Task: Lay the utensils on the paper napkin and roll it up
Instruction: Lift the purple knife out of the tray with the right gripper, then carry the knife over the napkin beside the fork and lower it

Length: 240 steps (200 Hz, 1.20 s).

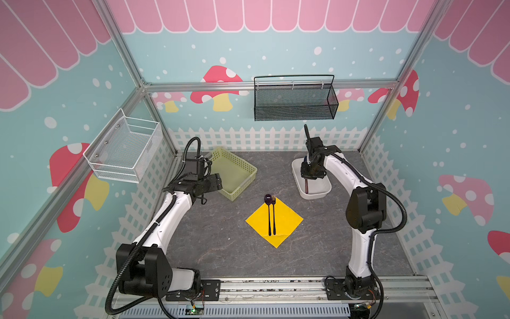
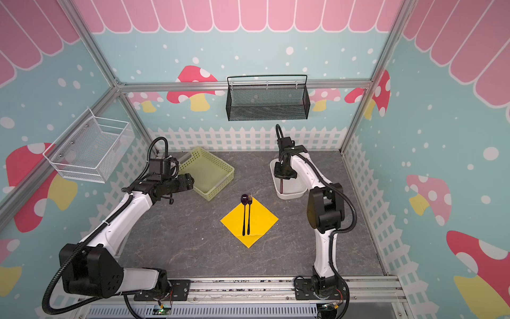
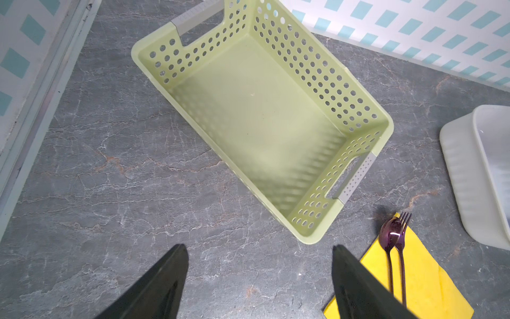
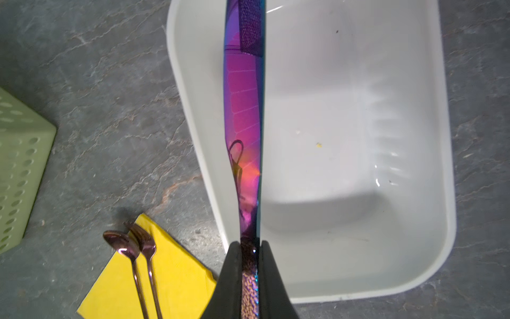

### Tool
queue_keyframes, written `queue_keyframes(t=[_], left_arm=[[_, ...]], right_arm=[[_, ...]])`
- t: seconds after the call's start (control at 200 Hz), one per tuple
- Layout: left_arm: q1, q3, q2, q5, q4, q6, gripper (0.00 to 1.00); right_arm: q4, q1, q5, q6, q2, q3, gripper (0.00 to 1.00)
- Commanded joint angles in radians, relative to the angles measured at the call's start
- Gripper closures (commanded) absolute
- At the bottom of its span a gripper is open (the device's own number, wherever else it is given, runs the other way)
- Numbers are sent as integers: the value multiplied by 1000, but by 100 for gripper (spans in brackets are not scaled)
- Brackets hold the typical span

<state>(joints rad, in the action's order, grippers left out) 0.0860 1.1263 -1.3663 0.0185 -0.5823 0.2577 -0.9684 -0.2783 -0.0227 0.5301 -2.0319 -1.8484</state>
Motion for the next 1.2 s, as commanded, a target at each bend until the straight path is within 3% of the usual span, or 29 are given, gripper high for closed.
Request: queue_keyframes(t=[0.0, 0.515, 1.196], left_arm=[[-5, -9, 25, -8, -2, 2, 17], [-5, -18, 46, 0, 6, 8, 17], [-9, -16, 45, 11, 5, 11, 17]], right_arm=[[27, -27, -24, 23, 61, 58, 94], [50, -182, -32, 76, 55, 92, 94], [51, -269, -31, 114, 84, 116, 94]])
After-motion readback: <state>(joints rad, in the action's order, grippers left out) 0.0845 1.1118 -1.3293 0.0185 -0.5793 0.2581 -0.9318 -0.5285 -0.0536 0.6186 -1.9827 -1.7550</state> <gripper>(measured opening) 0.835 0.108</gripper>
